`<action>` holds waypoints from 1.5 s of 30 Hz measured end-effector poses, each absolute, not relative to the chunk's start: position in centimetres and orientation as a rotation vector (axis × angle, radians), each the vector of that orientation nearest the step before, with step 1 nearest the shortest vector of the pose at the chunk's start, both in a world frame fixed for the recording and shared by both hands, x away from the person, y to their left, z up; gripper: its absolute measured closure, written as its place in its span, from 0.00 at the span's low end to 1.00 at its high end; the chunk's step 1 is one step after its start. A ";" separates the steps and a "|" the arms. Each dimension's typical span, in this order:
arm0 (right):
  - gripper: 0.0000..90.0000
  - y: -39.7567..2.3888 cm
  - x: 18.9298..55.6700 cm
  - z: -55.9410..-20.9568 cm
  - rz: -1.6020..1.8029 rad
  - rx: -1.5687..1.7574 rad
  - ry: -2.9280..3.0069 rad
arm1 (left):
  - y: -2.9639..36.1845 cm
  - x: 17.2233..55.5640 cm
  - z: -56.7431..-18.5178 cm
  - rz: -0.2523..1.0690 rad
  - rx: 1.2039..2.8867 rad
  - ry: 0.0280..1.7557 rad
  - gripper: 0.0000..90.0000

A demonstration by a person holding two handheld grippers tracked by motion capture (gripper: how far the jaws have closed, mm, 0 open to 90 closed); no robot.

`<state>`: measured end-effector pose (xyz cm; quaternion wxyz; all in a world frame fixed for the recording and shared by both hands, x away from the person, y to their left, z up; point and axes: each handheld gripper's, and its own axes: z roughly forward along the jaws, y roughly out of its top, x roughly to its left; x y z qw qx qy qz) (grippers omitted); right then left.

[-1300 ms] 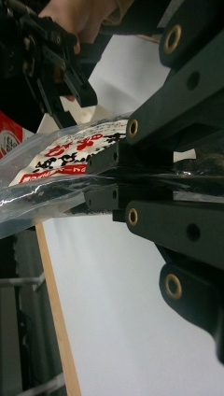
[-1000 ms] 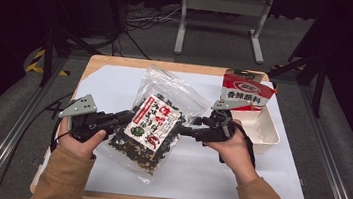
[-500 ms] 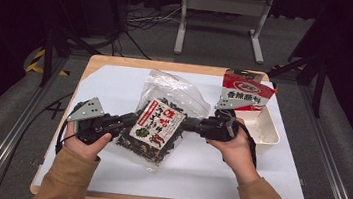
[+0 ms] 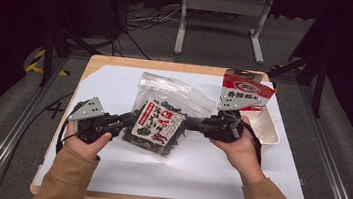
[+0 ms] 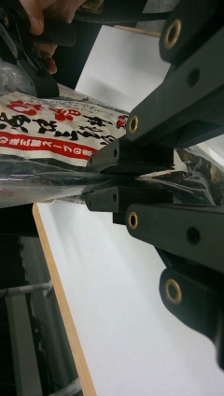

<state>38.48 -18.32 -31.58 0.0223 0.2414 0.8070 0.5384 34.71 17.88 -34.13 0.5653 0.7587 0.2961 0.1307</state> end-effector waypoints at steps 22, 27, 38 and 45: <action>0.92 -19.1 37.0 -27.9 1.544 0.629 2.507 | 18.3 34.7 -33.8 0.309 1.758 0.647 0.76; 0.92 -19.9 36.8 -26.8 1.498 0.620 2.498 | 19.2 34.9 -33.7 0.330 1.752 0.674 0.70; 0.91 -22.0 36.5 -24.6 1.384 0.641 2.454 | 20.0 35.3 -33.6 0.369 1.772 0.714 0.61; 0.91 -23.4 36.4 -23.3 1.342 0.660 2.424 | 20.3 35.5 -33.8 0.372 1.802 0.743 0.55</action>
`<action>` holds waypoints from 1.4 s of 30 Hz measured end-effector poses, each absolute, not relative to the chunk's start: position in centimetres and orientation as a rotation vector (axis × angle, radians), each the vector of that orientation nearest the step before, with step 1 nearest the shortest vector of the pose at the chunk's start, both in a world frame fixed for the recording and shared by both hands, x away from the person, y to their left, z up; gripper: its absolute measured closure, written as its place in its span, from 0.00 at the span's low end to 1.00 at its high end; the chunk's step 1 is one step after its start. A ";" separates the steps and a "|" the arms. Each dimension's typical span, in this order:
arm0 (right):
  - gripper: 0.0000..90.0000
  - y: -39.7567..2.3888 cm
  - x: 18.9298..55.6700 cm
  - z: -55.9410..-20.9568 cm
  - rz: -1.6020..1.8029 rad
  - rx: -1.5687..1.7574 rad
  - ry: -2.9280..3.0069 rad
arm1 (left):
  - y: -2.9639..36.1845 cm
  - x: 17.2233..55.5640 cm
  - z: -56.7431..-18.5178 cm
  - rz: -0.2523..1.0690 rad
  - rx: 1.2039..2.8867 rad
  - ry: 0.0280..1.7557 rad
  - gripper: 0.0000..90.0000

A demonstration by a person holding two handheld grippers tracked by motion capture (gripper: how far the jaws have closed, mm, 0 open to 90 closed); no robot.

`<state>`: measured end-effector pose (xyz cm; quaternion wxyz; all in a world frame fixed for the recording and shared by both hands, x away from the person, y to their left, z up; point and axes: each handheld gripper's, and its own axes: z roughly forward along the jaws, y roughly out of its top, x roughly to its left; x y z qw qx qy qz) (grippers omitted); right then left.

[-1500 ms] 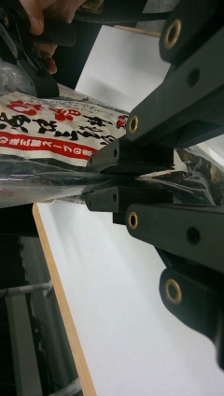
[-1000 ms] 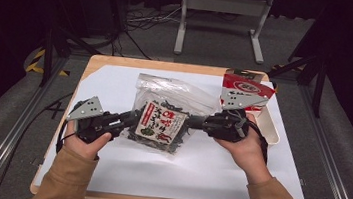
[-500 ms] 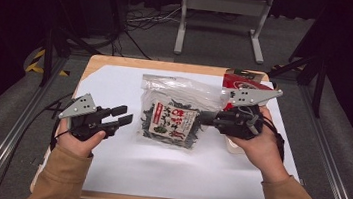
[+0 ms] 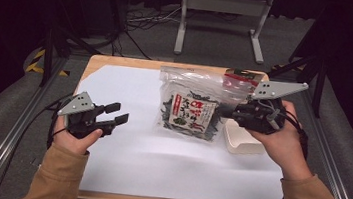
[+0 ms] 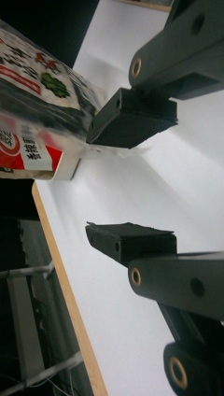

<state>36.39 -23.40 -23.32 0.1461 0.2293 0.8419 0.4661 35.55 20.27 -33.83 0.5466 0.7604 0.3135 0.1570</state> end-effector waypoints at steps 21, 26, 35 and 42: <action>0.91 -26.5 36.5 -19.9 1.248 0.715 2.350 | 21.1 36.8 -34.9 0.343 1.897 0.822 0.43; 0.91 -27.2 36.7 -19.3 1.213 0.733 2.336 | 21.2 37.0 -35.1 0.351 1.904 0.836 0.39; 0.91 -28.4 36.9 -18.6 1.173 0.765 2.313 | 21.6 37.2 -35.3 0.350 1.919 0.861 0.35; 0.91 -29.4 37.1 -18.5 1.144 0.811 2.280 | 21.7 37.4 -35.4 0.350 1.933 0.871 0.33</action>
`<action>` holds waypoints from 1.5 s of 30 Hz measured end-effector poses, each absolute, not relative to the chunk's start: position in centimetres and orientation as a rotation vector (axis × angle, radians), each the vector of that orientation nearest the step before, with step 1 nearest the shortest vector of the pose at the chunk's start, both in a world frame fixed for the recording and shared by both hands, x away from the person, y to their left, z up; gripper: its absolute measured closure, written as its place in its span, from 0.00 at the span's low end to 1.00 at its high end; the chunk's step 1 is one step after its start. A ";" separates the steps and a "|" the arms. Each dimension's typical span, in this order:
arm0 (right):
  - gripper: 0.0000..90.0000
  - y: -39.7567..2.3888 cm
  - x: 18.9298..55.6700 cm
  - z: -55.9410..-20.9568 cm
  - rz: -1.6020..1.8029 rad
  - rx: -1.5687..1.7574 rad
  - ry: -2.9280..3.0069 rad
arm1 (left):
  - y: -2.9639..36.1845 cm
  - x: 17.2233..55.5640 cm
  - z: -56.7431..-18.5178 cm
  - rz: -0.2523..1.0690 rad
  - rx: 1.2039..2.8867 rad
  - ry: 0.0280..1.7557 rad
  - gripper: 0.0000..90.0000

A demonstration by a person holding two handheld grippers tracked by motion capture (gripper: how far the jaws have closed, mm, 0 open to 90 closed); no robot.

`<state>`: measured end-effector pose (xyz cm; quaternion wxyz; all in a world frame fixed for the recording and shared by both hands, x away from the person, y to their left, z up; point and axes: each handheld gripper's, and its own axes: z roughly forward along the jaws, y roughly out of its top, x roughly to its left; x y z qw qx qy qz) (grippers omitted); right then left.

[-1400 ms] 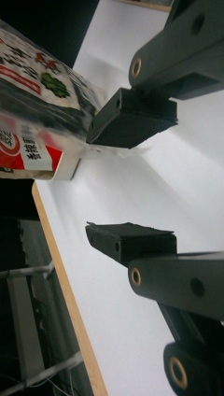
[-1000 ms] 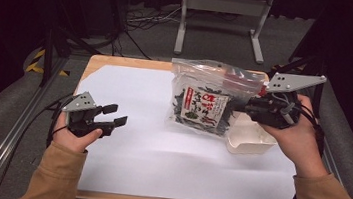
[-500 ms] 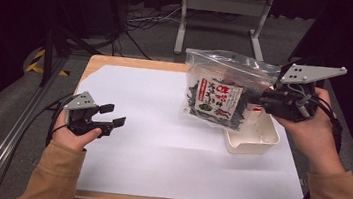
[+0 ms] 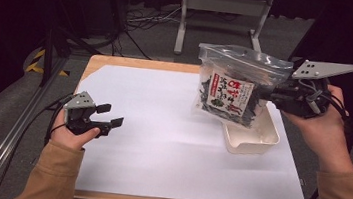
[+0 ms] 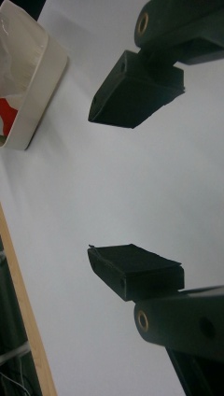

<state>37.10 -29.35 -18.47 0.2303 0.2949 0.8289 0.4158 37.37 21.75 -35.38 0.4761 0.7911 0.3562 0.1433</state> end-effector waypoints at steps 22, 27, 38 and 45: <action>0.91 -32.7 38.0 -19.2 1.073 0.992 2.185 | 22.2 37.6 -35.6 0.350 1.934 0.887 0.29; 0.91 -33.4 38.3 -19.9 1.045 1.026 2.170 | 22.0 37.6 -35.7 0.343 1.940 0.886 0.29; 0.91 -34.2 38.6 -20.9 0.970 1.095 2.171 | 22.1 37.6 -35.6 0.344 1.939 0.886 0.29; 0.91 -34.2 38.8 -21.5 0.935 1.104 2.190 | 22.2 37.6 -35.6 0.340 1.936 0.888 0.29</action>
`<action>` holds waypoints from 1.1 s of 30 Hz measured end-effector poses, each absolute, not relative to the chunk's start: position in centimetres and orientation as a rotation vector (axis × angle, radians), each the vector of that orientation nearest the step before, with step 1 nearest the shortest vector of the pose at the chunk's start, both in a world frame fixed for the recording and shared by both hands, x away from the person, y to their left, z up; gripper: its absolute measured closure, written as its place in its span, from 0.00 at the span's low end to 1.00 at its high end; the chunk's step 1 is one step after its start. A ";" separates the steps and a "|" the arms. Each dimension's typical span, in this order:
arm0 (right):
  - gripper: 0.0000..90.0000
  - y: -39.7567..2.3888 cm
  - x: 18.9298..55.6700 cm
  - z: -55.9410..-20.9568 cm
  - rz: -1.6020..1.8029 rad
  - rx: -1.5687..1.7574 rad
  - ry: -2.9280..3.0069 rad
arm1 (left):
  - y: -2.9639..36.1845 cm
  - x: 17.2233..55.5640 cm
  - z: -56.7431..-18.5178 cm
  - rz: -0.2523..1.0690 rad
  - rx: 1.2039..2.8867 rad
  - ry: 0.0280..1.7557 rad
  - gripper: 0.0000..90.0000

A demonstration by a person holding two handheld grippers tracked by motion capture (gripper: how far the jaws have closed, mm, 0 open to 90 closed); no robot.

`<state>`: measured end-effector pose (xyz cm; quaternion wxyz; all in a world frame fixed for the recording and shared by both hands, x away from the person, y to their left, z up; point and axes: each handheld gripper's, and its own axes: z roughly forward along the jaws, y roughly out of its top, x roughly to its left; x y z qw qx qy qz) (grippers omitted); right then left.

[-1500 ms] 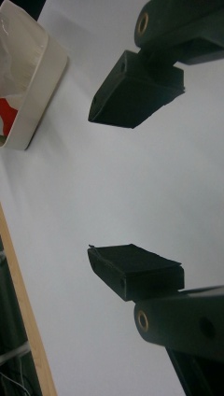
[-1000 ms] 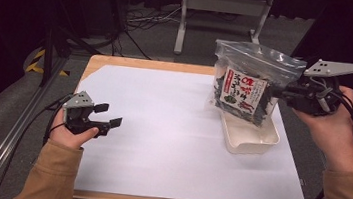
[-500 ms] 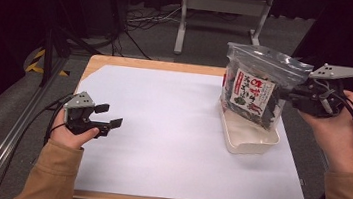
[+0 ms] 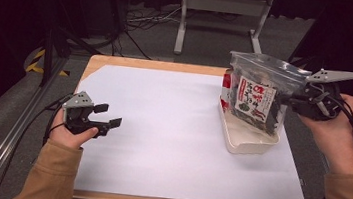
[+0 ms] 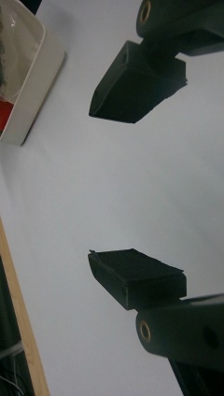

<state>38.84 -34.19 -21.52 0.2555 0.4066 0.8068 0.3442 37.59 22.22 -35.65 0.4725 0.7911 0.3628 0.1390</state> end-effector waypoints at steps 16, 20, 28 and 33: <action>0.91 -34.5 39.2 -23.0 0.935 1.149 2.205 | 22.2 37.6 -35.7 0.338 1.929 0.902 0.28; 0.91 -34.7 39.3 -23.5 0.939 1.161 2.221 | 22.2 37.6 -35.7 0.340 1.934 0.900 0.28; 0.90 -34.4 39.8 -25.0 0.916 1.186 2.254 | 22.2 37.7 -35.7 0.343 1.938 0.897 0.28; 0.90 -34.6 39.9 -25.5 0.913 1.215 2.257 | 22.1 37.7 -35.8 0.339 1.938 0.896 0.27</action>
